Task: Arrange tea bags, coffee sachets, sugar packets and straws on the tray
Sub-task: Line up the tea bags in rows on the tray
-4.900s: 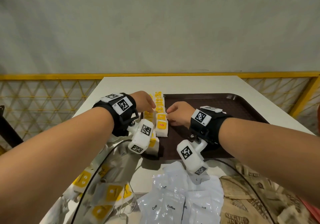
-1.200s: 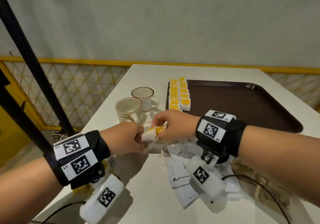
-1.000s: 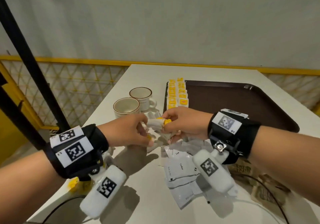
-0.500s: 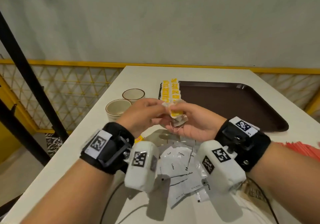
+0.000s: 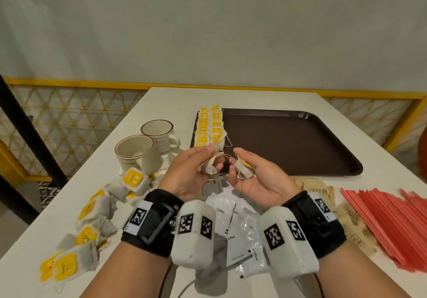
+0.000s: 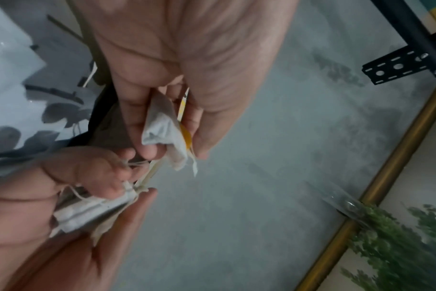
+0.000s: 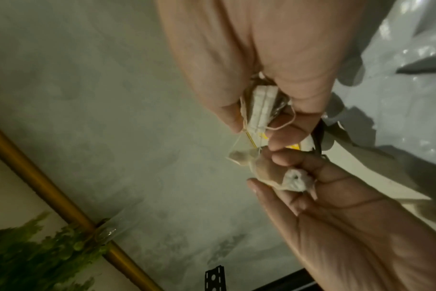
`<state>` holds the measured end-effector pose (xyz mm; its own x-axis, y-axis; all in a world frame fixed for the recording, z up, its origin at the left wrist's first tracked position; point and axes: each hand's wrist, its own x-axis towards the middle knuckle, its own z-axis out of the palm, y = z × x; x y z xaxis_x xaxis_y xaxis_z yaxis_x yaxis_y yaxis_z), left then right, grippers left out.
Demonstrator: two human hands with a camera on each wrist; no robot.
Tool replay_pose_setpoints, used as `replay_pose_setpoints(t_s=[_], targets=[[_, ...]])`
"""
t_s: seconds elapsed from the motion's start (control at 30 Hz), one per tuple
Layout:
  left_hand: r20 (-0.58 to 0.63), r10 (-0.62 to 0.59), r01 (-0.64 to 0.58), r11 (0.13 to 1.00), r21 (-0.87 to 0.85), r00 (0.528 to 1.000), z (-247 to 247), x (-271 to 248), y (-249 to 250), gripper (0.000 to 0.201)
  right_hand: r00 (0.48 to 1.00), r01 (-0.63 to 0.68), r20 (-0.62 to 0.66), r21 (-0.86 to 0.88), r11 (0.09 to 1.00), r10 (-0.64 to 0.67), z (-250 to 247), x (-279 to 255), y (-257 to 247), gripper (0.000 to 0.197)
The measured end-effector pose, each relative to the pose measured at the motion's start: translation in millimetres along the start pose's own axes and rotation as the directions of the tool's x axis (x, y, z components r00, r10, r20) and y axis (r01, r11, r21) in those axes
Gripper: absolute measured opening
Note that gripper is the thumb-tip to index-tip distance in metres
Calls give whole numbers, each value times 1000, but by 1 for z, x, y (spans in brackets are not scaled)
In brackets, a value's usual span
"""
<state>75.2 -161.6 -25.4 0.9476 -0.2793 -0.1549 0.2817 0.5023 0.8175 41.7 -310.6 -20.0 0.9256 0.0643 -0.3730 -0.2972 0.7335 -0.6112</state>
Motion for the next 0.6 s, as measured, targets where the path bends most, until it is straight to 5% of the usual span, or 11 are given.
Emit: replay_pose_setpoints(t_s=[0.2,0.47,0.6], targets=[[56,-9,6,999,50,998,-1,-6,-6,17,997,41,72,-65,997,-36,-7,-8,-3,41],[79,-15,2,986,164,997,-5,-7,-3,33,982,165,108,-81,983,-156,-10,-12,-5,8],[69,-63,59,997,58,996,-5,-6,-1,27,990,117,90,-63,991,-111,-10,-12,-7,7]])
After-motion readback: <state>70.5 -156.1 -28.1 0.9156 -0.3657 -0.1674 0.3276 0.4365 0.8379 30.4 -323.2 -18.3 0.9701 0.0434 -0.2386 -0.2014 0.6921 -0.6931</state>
